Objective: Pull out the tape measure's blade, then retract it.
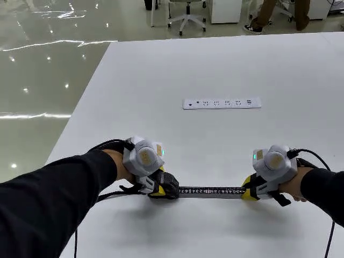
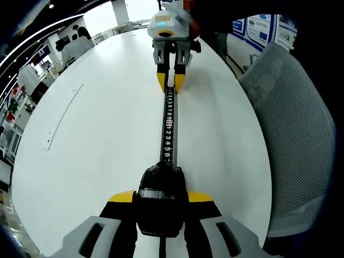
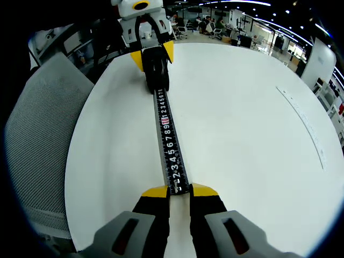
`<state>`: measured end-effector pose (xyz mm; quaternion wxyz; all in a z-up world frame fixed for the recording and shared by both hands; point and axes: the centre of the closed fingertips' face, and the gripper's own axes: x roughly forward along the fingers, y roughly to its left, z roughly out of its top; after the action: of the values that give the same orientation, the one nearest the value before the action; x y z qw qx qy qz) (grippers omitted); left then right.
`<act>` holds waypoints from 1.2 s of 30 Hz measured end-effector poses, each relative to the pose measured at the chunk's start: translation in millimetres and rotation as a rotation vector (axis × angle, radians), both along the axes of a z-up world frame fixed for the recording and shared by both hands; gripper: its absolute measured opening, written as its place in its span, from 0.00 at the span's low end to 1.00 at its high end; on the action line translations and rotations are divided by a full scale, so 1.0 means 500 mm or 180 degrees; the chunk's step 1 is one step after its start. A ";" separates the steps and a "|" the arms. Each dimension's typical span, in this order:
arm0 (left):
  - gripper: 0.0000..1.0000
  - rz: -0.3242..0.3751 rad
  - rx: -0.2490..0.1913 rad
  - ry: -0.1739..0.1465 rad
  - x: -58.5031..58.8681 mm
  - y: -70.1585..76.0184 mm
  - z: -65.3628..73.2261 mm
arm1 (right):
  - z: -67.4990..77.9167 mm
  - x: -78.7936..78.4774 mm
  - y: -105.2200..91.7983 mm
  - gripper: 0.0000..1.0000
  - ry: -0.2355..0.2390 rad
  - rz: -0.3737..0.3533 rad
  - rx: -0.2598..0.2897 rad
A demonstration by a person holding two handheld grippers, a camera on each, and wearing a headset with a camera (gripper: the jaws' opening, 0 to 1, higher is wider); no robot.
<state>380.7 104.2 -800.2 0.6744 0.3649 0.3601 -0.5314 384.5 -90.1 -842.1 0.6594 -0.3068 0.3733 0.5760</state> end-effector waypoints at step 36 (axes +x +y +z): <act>0.30 0.0011 -0.0011 0.0012 0.001 0.000 0.000 | 0.003 0.006 -0.063 0.08 -0.0012 -0.0060 -0.0073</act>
<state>381.0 104.4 -800.1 0.6753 0.3621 0.3610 -0.5315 387.3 -121.5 -840.6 0.6619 -0.3119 0.3815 0.5649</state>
